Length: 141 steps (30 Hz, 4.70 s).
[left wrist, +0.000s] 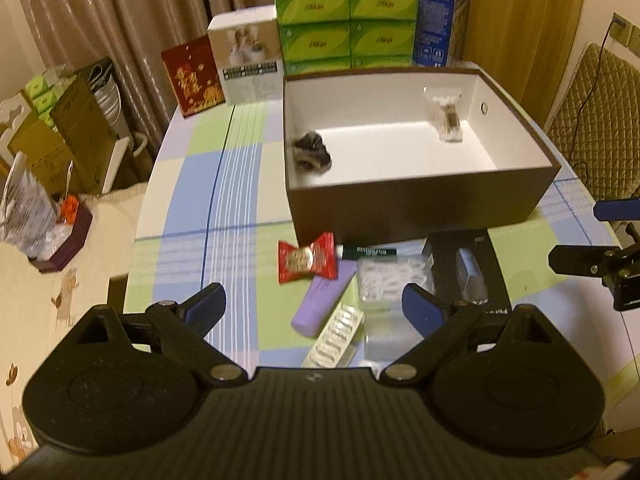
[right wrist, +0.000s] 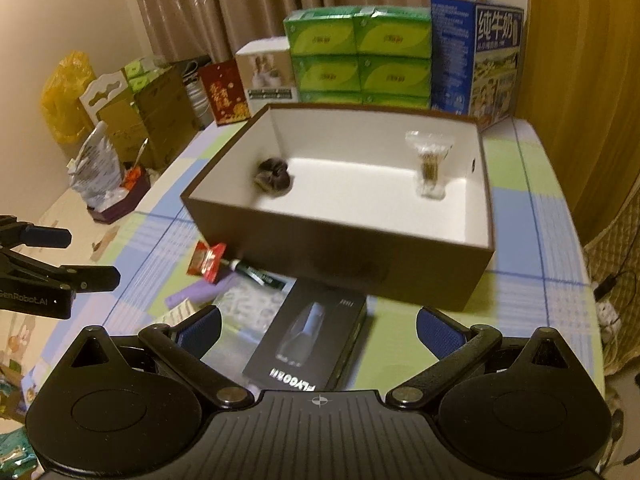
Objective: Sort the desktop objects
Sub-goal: 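Withdraw both tools from the box back toward the remaining items, then grasp the white hair-clip strip with the left tool while the right tool grasps the black FLYCO box, then lift the clip strip and FLYCO box and carry both over the brown box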
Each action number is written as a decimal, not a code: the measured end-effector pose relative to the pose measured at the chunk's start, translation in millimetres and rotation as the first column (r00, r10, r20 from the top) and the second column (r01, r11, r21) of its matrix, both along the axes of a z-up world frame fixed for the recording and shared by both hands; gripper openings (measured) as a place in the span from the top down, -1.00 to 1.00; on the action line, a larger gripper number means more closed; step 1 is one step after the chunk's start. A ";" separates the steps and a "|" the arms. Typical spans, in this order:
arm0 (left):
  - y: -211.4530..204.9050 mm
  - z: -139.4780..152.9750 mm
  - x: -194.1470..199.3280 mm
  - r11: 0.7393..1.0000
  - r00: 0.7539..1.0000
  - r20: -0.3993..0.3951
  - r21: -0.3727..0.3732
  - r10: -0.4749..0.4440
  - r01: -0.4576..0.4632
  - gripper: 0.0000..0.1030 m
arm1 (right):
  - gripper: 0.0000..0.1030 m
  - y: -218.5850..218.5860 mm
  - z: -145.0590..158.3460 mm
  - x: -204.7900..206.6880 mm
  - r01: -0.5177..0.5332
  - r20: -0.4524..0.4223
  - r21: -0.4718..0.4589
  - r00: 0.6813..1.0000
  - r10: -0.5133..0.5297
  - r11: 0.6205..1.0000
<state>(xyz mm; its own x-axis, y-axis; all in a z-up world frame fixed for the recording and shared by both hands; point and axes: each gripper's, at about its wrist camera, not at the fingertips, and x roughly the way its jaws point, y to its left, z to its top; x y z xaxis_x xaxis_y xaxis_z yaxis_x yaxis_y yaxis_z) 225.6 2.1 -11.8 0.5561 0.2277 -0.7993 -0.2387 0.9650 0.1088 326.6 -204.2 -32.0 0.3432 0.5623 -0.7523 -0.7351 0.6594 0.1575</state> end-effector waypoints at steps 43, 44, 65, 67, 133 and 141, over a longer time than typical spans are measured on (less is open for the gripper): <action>25.2 -80.1 -7.9 0.999 0.996 -0.080 0.005 -0.050 0.050 -0.77 | -0.94 54.3 -114.3 -13.1 0.063 -0.077 -0.173 0.994 -0.078 0.983; 25.2 -81.4 -6.5 0.998 0.995 -0.083 0.004 -0.055 0.056 -0.77 | -0.91 52.4 -115.5 -12.5 0.062 -0.076 -0.169 0.994 -0.076 0.984; 20.8 -117.6 28.0 0.969 0.957 -0.155 -0.051 -0.247 0.242 0.06 | -0.50 -47.8 -107.5 25.2 0.165 -0.110 -0.238 0.974 -0.196 0.957; 19.2 -121.6 29.4 0.965 0.951 -0.166 -0.056 -0.262 0.256 0.24 | -0.50 -54.9 -107.0 25.8 0.178 -0.112 -0.238 0.971 -0.209 0.955; 14.5 -25.8 67.2 0.975 0.973 0.086 -0.042 -0.212 0.217 0.54 | -0.50 -16.8 -4.3 68.7 0.075 -0.060 0.024 0.996 -0.073 0.997; 16.6 0.5 129.4 0.974 0.965 0.143 -0.031 -0.218 0.224 0.54 | -0.50 33.5 20.4 121.1 0.083 0.023 0.057 0.996 -0.084 0.995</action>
<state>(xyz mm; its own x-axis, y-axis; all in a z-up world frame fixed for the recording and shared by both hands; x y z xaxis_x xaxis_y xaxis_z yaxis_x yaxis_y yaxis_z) 355.0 18.7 -11.3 0.6938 0.0511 -0.7183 -0.0285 0.9986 0.0435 447.6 -170.7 -11.7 0.4094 0.5715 -0.7112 -0.6820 0.7095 0.1776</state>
